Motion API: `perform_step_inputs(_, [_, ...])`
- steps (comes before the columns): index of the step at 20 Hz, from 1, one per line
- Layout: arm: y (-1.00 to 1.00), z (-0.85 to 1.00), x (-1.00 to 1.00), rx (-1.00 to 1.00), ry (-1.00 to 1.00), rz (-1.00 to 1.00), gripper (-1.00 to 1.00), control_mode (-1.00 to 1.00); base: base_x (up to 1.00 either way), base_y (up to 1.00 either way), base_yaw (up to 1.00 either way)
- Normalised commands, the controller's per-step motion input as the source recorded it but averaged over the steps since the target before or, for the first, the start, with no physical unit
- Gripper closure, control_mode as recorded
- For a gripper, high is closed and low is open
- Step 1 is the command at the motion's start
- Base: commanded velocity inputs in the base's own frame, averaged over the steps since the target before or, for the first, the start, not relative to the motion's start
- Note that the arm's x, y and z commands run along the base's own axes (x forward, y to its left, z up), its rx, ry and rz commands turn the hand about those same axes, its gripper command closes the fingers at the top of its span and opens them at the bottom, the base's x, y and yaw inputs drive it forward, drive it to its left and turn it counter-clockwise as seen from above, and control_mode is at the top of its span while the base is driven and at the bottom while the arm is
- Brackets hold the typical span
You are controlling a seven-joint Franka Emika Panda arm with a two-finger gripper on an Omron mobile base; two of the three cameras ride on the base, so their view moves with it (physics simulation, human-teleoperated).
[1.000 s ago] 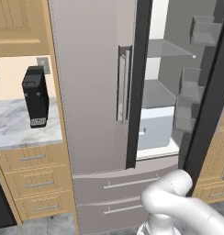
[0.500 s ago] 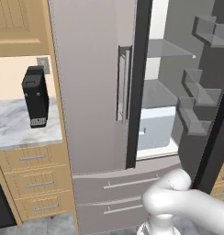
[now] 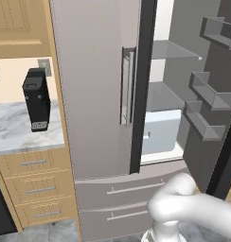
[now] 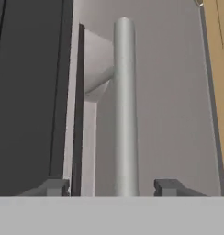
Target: Gather the mushroom and bell pepper from the fridge and place them on a tray on the dining counter. Then gather the fishs from the fridge and place them on the other tray.
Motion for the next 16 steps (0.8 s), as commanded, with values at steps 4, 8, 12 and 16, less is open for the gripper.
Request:
perform_step_inputs(4, [0.03, 0.00, -0.94, -0.01, 0.01, -0.13, -1.00, -1.00, 0.00, 0.00, 0.00])
perform_step_inputs(8, [0.62, -0.14, -0.99, -0.04, 0.05, -0.31, -1.00, -1.00, 0.00, 0.00, 0.00])
perform_step_inputs(12, [0.94, -0.01, -0.88, -0.08, 0.07, -0.40, -1.00, -1.00, 0.00, 0.00, 0.00])
perform_step_inputs(16, [0.99, 0.06, -0.42, -0.11, 0.09, -0.47, -1.00, -1.00, 0.00, 0.00, 0.00])
